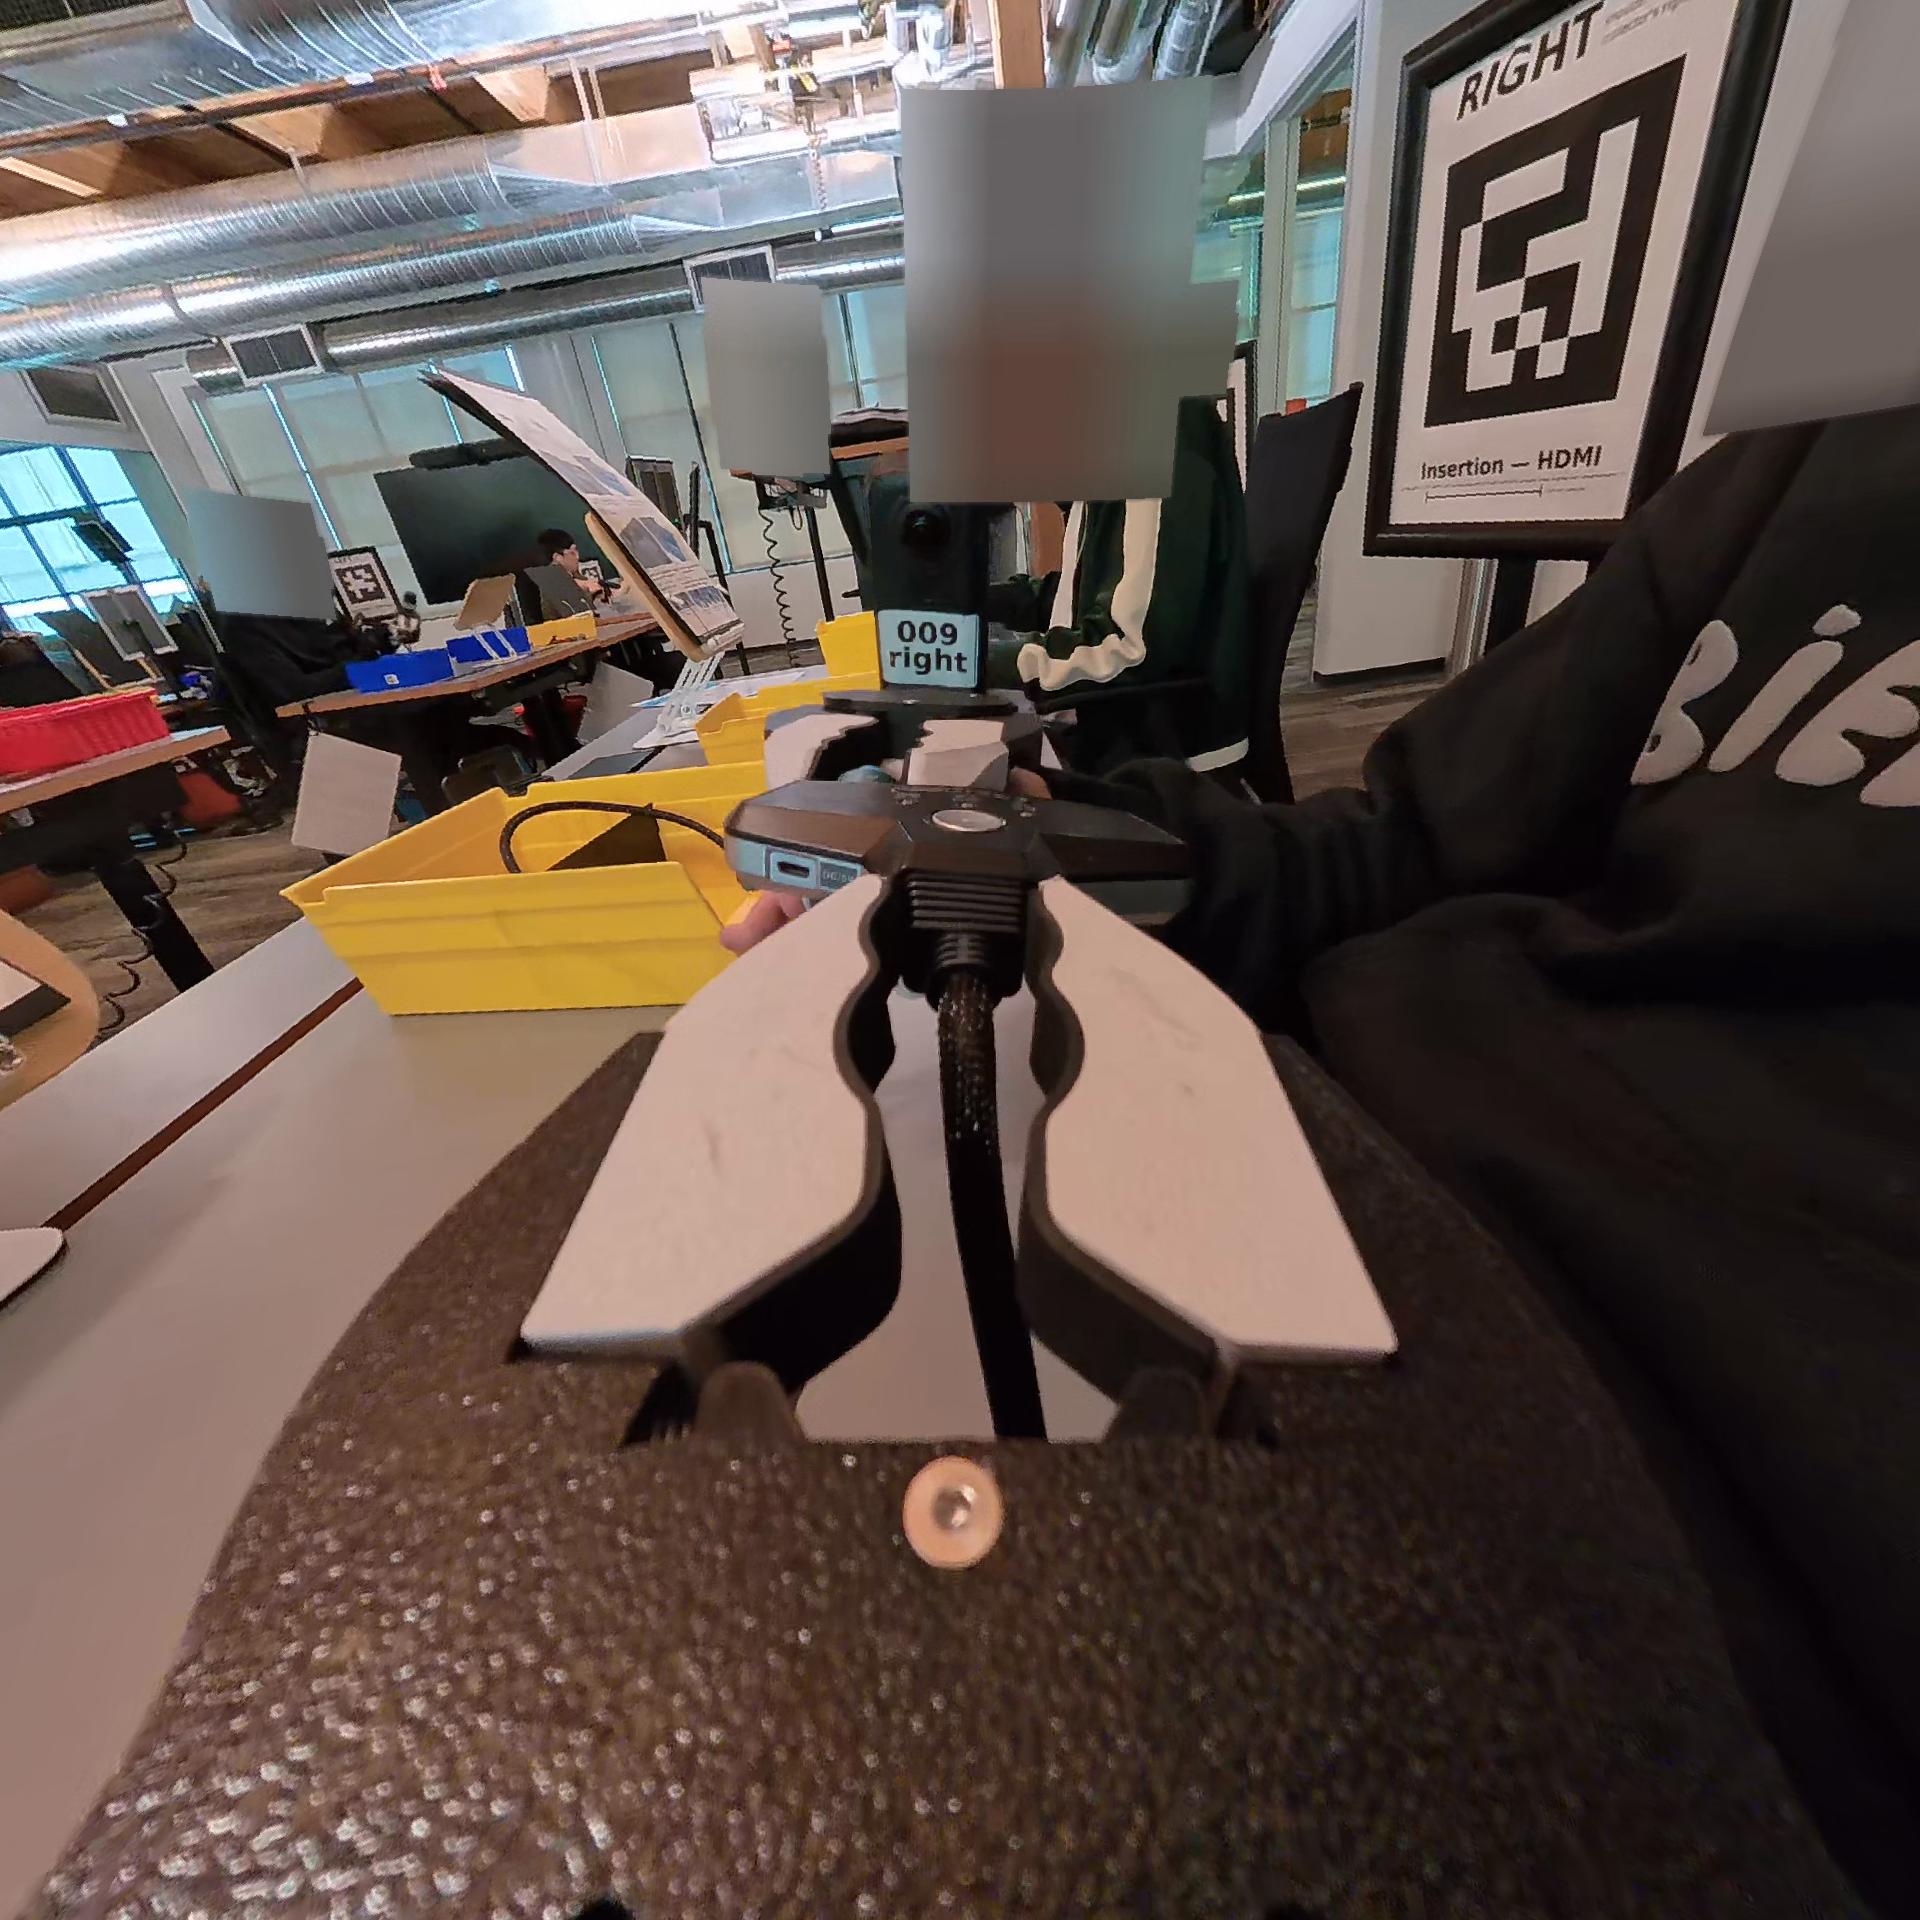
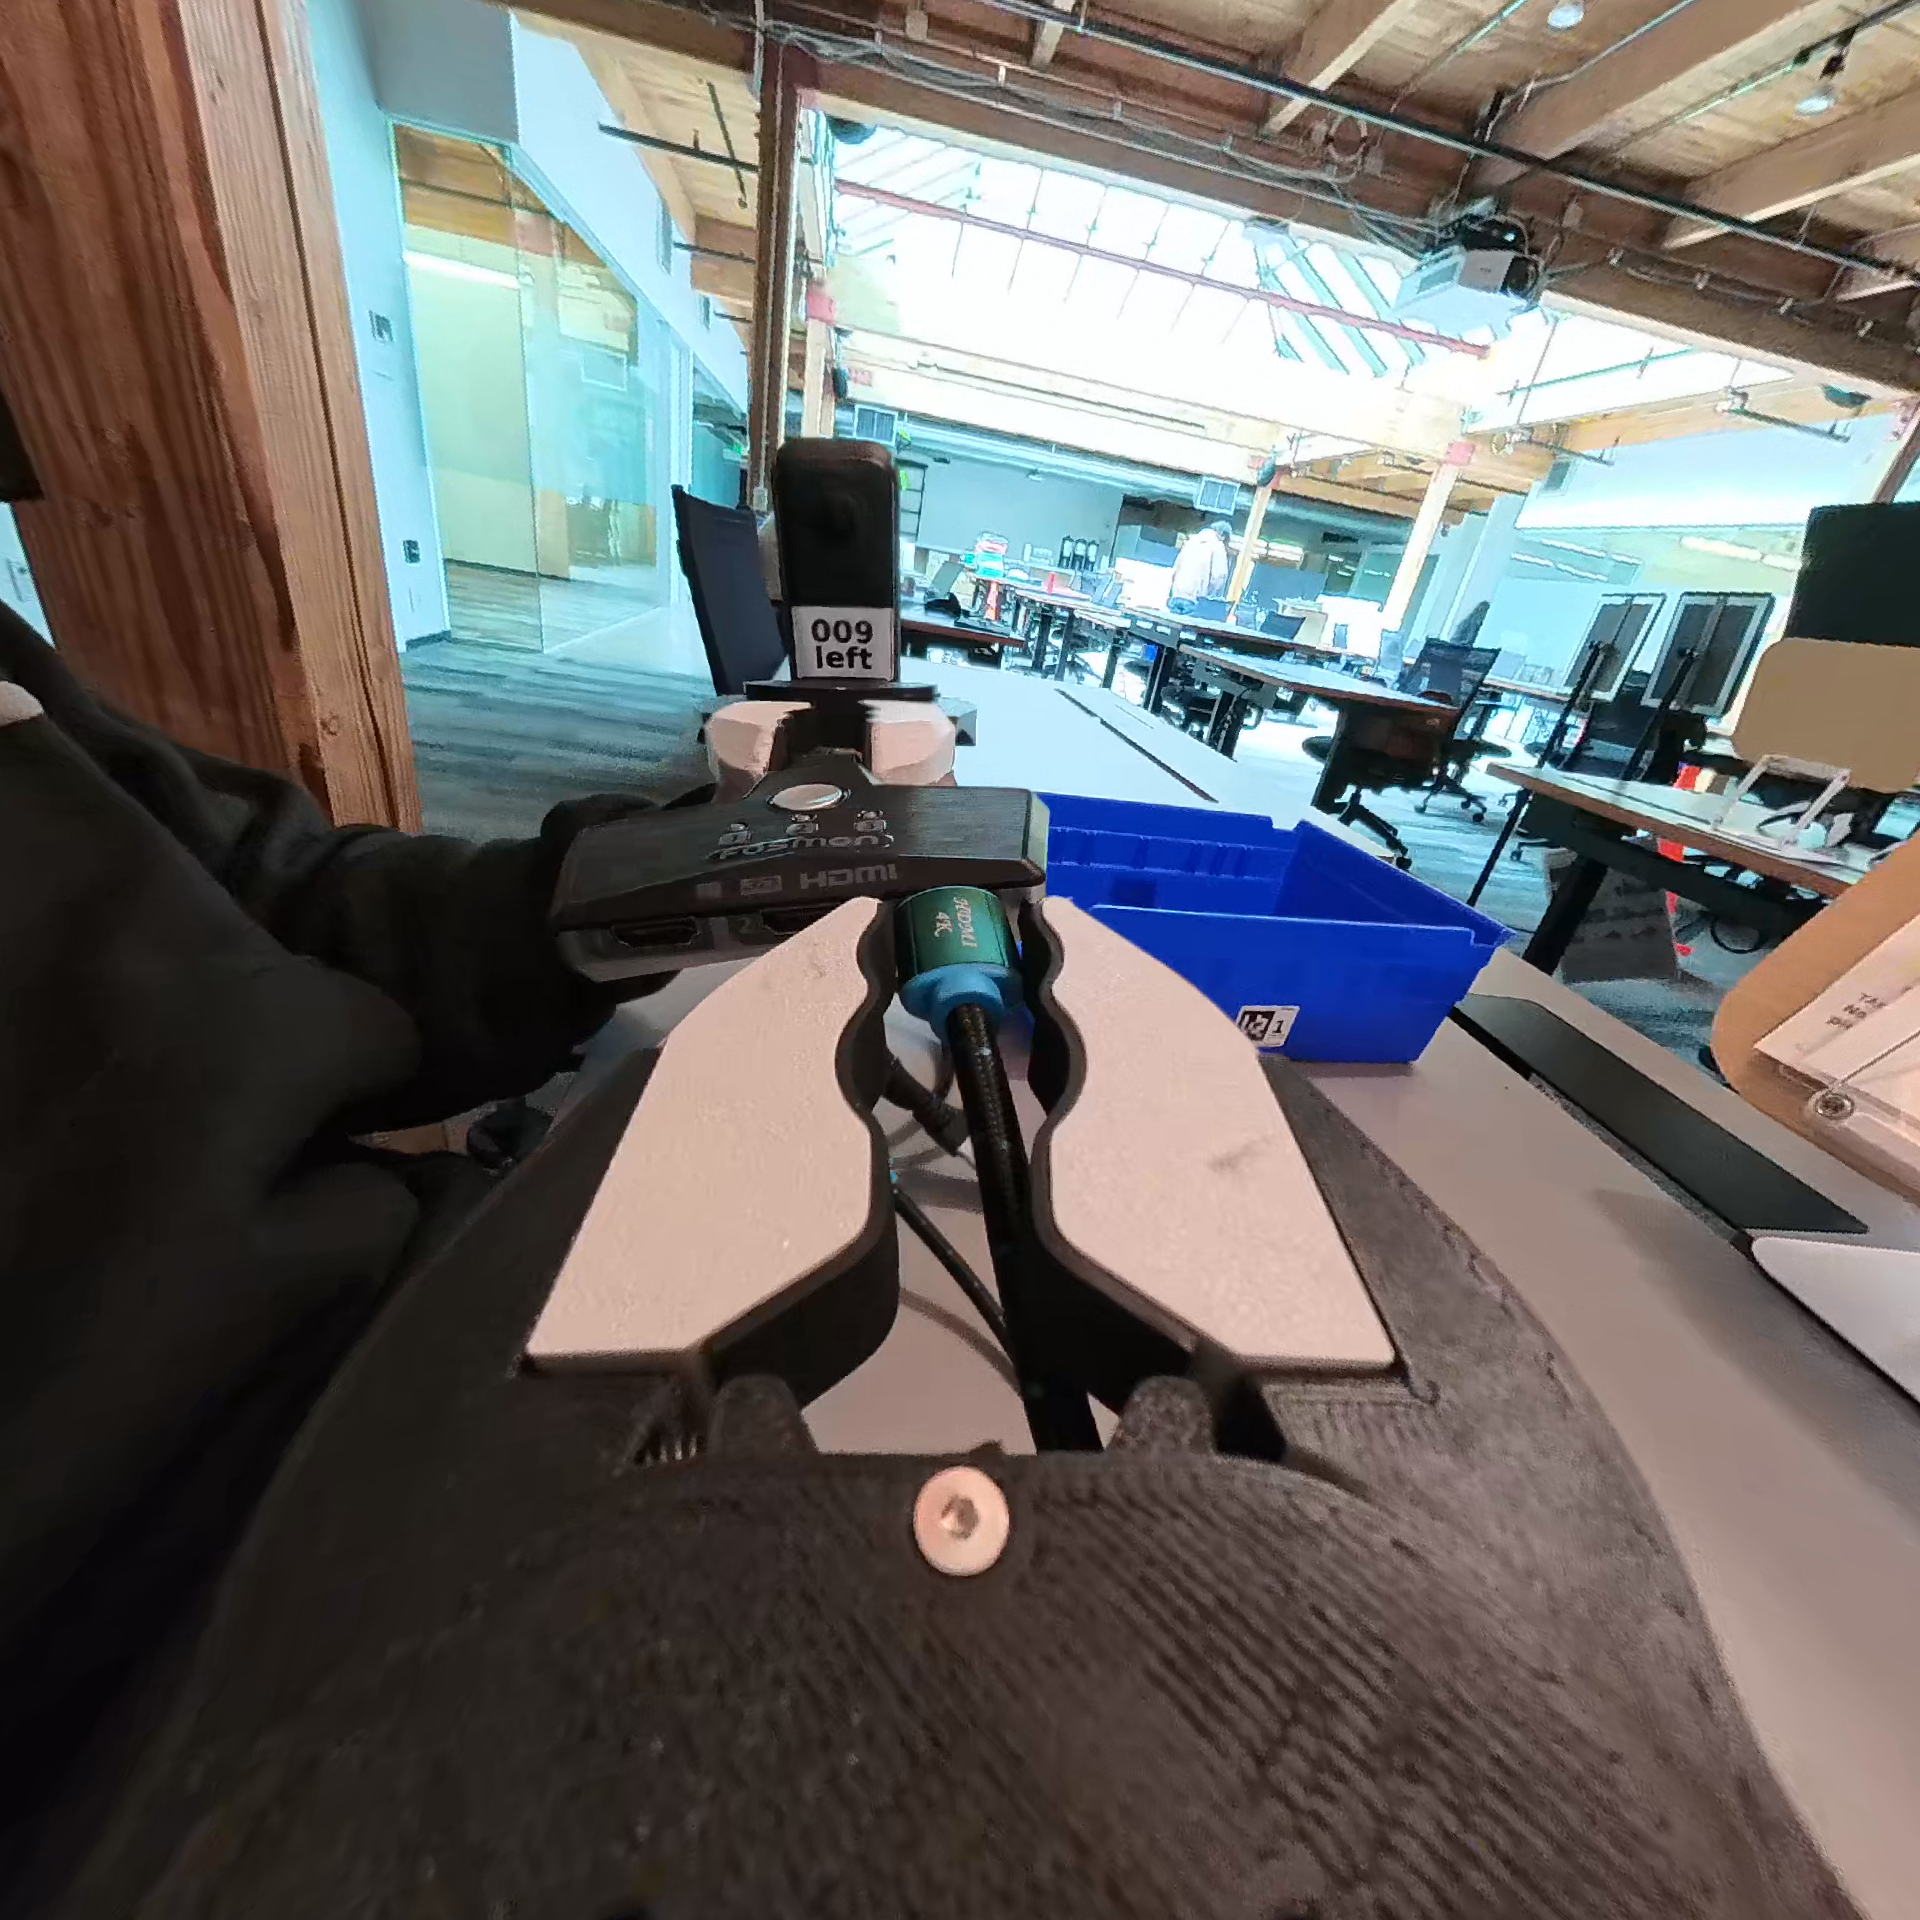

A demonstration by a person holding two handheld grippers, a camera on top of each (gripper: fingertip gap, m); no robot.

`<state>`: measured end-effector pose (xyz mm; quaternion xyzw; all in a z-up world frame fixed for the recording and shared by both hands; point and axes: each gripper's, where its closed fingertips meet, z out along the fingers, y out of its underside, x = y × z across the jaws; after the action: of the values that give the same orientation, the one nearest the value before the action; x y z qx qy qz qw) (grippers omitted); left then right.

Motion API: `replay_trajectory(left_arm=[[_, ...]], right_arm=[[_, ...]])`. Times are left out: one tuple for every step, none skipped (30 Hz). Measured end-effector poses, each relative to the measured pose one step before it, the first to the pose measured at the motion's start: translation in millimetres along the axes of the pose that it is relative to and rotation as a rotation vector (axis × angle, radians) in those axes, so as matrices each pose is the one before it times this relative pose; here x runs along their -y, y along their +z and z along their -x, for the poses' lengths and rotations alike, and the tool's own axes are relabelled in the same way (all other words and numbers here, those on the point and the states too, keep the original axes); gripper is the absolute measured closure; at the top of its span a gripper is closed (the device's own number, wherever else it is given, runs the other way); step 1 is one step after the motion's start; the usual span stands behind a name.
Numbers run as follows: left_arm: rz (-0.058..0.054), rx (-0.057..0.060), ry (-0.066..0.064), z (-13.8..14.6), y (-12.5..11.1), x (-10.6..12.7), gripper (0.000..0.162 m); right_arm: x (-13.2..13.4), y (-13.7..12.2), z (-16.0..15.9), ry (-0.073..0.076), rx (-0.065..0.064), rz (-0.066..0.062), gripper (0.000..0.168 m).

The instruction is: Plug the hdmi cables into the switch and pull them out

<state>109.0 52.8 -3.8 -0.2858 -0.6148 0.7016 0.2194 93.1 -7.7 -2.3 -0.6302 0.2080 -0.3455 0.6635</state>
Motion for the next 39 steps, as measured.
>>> replay_trajectory(left_arm=[[-0.0029, -0.0015, -0.0028, 0.13, -0.55, 0.27, 0.14], [-0.0022, -0.0009, -0.0018, 0.14, -0.75, 0.21, 0.14], [-0.0042, -0.0014, -0.0026, 0.23, -0.67, 0.46, 0.14], [-0.007, -0.0023, -0.0024, -0.01, -0.48, 0.84, 0.14], [-0.0056, -0.0022, -0.0013, -0.16, -0.1, 0.65, 0.14], [-0.0014, -0.0009, -0.0004, -0.09, 0.16, 0.07, 0.14], [0.0016, 0.0014, -0.0025, 0.19, 0.24, -0.27, 0.14], [0.0018, 0.0016, -0.0089, 0.34, 0.55, -0.2, 0.14], [0.0014, 0.0038, -0.0141, 0.81, 0.91, -0.02, 0.14], [0.0005, 0.0038, -0.0124, 0.69, 1.0, 0.54, 0.14], [0.0024, 0.0022, -0.0031, -0.01, 0.95, 0.29, 0.14], [0.0023, 0.0016, 0.0045, -0.31, 0.56, 0.31, 0.14], [-0.0005, -0.003, 0.0064, -0.91, 0.6, 0.6, 0.14], [-0.0057, -0.0011, 0.0084, -0.75, 0.72, 1.03, 0.14], [-0.0078, 0.0006, 0.0073, -0.46, 0.87, 1.29, 0.14], [-0.0074, 0.0015, 0.0059, -0.3, 0.99, 1.21, 0.14], [-0.0049, 0.0045, 0.0053, -0.11, 0.94, 1.4, 0.14], [0.0005, 0.0084, 0.0054, 0.2, 0.92, 1.59, 0.14], [0.0052, 0.0038, 0.0088, -0.7, 0.99, 1.82, 0.14], [0.0092, 0.0024, 0.0138, -1.33, 1.11, 1.29, 0.14], [0.0137, 0.0038, 0.0141, -1.68, 1.61, 0.55, 0.14], [0.0184, 0.0019, 0.0156, -1.98, 1.78, 0.0, 0.14], [0.0164, 0.0073, 0.0158, -0.81, 1.95, -0.01, 0.14], [0.0062, 0.0049, 0.0024, -0.01, 1.86, 0.13, 0.14], [-0.0009, 0.0068, -0.0082, 1.03, 1.82, -0.44, 0.14], [-0.0037, 0.0097, -0.0092, 1.71, 1.47, -0.71, 0.14], [-0.002, 0.0094, -0.0061, 1.31, 1.23, -0.52, 0.14], [-0.0014, 0.01, -0.0038, 0.39, 1.12, 0.93, 0.14], [0.0042, 0.0146, 0.0054, -0.3, 1.18, 2.4, 0.14], [0.0145, 0.0103, 0.0171, -1.32, 0.82, 2.31, 0.14], [0.0119, 0.0063, 0.0163, -1.35, 0.4, 1.86, 0.14], [0.0099, 0.0017, 0.0026, -0.31, 0.05, 0.15, 0.14], [0.0058, -0.0047, -0.006, 0.16, -0.5, -1.4, 0.14], [-0.0075, -0.007, -0.0064, -0.08, -0.84, -0.35, 0.14], [-0.0243, 0.0022, -0.003, 0.84, -4.06, 3.14, 0.14], [-0.0553, 0.0234, -0.0014, 3.88, -12.82, 10.49, 0.14], [-0.0797, 0.0335, -0.0059, 5.46, -19.7, 19.27, 0.14], [-0.0497, 0.0416, 0.0141, 4.88, -16.35, 18.21, 0.14], [-0.0064, 0.0461, 0.033, 4.64, -8.19, 9.07, 0.14]], right_arm=[[-0.28, 0.73, 0.03, -0.0002, -0.0002, 0.0029, 0.145], [-0.35, 0.71, -0.27, -0.0072, -0.0031, 0.0101, 0.145], [0.26, 0.58, 0.1, -0.0046, -0.0023, 0.0082, 0.145], [0.98, 0.5, 0.23, -0.0021, -0.0013, 0.0036, 0.145], [0.81, 0.03, 0.35, -0.0039, -0.0006, 0.0002, 0.145], [-0.07, -0.2, -0.09, -0.0014, -0.0025, -0.0019, 0.145], [-0.8, -0.26, -0.23, 0.013, -0.0002, -0.0044, 0.145], [-1.5, -0.62, -0.38, 0.0289, 0.0074, -0.0006, 0.145], [-0.8, -0.74, -1.08, 0.027, 0.0046, -0.0051, 0.145], [-0.62, -0.84, -0.49, 0.0119, 0.0053, -0.0031, 0.146], [-0.35, -0.73, -0.43, -0.006, 0.002, 0.0059, 0.146], [0.29, -0.48, 0.74, -0.0026, 0.0062, 0.0146, 0.145], [2.01, -0.66, 0.8, -0.0146, 0.0031, 0.0076, 0.146], [1.98, -0.66, 0.66, -0.0156, -0.0019, 0.0049, 0.146], [1.95, -0.9, 0.05, -0.0099, -0.0041, 0.0039, 0.146], [2.2, -0.94, 0.21, -0.0152, -0.0041, 0.0022, 0.145], [1.89, -0.79, -0.27, -0.0028, -0.0041, 0.0066, 0.145], [2.07, -0.71, -0.46, 0.0164, -0.0007, 0.0126, 0.145], [2.36, -1.05, 0.96, -0.0049, 0.002, 0.012, 0.145], [1.77, -1.52, 0.88, -0.0321, -0.0054, 0.0166, 0.145], [1.66, -1.88, 1.8, -0.0285, 0.0024, 0.0147, 0.145], [0.96, -2.23, 0.98, -0.0221, -0.0004, 0.0163, 0.145], [1.08, -2.26, 0.52, -0.0198, -0.0042, 0.0083, 0.145], [0.25, -2.05, -0.42, 0.0024, -0.0016, 0.0124, 0.145], [0.2, -2.06, -1.37, -0.0067, -0.0069, 0.0046, 0.145], [-1.04, -1.39, -2.18, -0.0006, -0.0125, 0.0068, 0.145], [-0.72, -1.02, -0.85, 0.0099, -0.0004, 0.0055, 0.145], [0.11, -0.83, -1.84, -0.0017, -0.0084, 0.0009, 0.145], [0.97, -0.83, -0.25, 0.0094, 0.0051, -0.0069, 0.145], [0.8, -0.58, 0.75, 0.0335, 0.0135, -0.0044, 0.145], [1.23, -0.35, 0.72, 0.014, 0.0115, -0.0101, 0.145], [-0.44, 0.04, 0.63, 0.0009, 0.0069, -0.0002, 0.145], [-0.6, 0.3, 0.25, 0.0104, 0.0002, 0.0095, 0.145], [1.0, -0.25, 1.3, -0.0028, -0.0003, 0.0031, 0.145], [2.32, -7.28, -10.65, -0.0025, -0.0768, -0.0062, 0.145], [6.27, -25.96, -27.52, 0.0152, -0.138, -0.0584, 0.145], [13.47, -32.18, -25.63, 0.1106, -0.0583, -0.1192, 0.146], [12.42, -22.68, -11.41, 0.0768, 0.0041, -0.0855, 0.146], [4.63, -8.79, -3.66, -0.0242, -0.0228, -0.0296, 0.146]])
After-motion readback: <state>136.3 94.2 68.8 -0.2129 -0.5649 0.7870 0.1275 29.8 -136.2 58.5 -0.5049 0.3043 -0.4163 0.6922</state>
